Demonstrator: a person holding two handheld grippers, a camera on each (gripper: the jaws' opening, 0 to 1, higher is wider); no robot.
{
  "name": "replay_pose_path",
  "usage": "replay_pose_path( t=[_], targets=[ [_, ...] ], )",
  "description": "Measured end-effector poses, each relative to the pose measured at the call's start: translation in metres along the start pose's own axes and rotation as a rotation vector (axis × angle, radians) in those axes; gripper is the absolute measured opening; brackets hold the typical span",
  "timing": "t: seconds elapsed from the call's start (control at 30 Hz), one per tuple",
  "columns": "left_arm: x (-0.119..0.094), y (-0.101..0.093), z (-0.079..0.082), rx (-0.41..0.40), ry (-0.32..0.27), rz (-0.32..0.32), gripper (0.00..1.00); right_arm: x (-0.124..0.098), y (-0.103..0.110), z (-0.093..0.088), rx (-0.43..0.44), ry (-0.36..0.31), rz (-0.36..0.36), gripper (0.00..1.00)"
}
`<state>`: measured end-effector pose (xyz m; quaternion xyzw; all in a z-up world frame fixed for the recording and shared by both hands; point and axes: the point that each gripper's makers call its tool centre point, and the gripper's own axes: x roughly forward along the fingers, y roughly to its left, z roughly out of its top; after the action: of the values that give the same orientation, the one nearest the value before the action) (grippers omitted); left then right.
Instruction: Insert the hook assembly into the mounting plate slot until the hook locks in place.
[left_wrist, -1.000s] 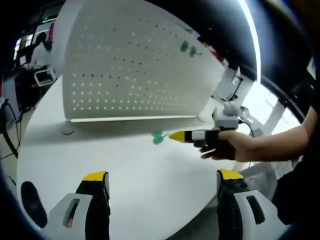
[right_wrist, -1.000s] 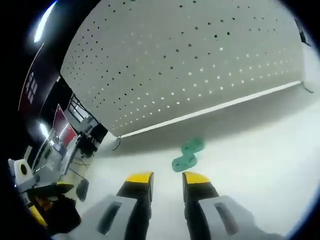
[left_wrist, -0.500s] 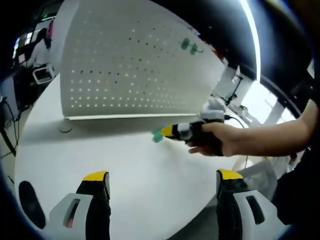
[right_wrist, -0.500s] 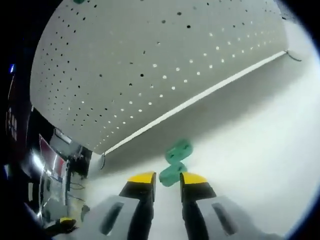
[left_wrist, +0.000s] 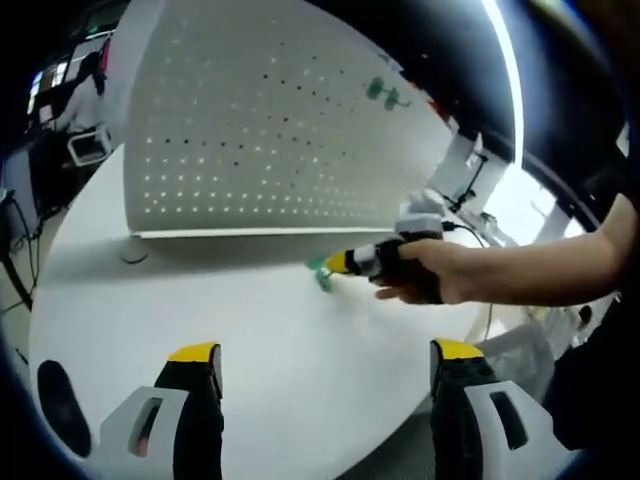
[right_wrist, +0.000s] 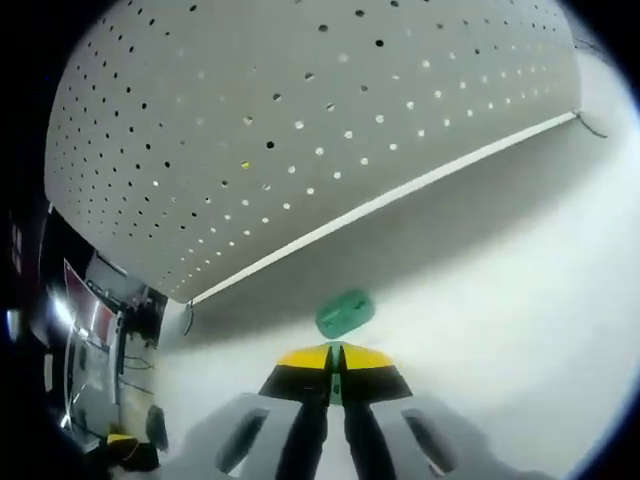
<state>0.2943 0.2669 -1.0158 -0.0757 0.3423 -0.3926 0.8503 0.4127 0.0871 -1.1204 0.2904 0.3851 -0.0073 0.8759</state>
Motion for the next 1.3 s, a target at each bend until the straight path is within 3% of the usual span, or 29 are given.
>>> replay_pose_path(
  t=[0.33,0.5,0.6,0.73,0.93,1.1,1.3],
  targets=[
    [0.001,-0.004,0.005,0.007,-0.008,-0.005,0.87,-0.012,0.010,0.005,-0.048,-0.035,0.036,0.00],
    [0.000,-0.004,0.011,0.017,-0.022,-0.003,0.87,-0.026,0.028,0.014,-0.094,-0.086,0.085,0.00],
    [-0.001,-0.004,0.014,0.020,-0.025,0.001,0.87,-0.042,0.041,0.030,-0.124,-0.168,0.112,0.00],
    [-0.002,-0.002,0.016,0.025,-0.024,0.009,0.86,-0.059,0.056,0.041,-0.128,-0.212,0.157,0.00],
    [-0.002,-0.003,0.026,0.025,-0.035,0.013,0.84,-0.093,0.093,0.050,-0.187,-0.283,0.285,0.00],
    [0.001,-0.011,0.042,0.003,-0.072,-0.023,0.83,-0.119,0.115,0.050,-0.225,-0.330,0.355,0.00],
    [0.008,-0.023,0.053,0.025,-0.078,-0.059,0.79,-0.146,0.138,0.034,-0.285,-0.350,0.421,0.00]
  ],
)
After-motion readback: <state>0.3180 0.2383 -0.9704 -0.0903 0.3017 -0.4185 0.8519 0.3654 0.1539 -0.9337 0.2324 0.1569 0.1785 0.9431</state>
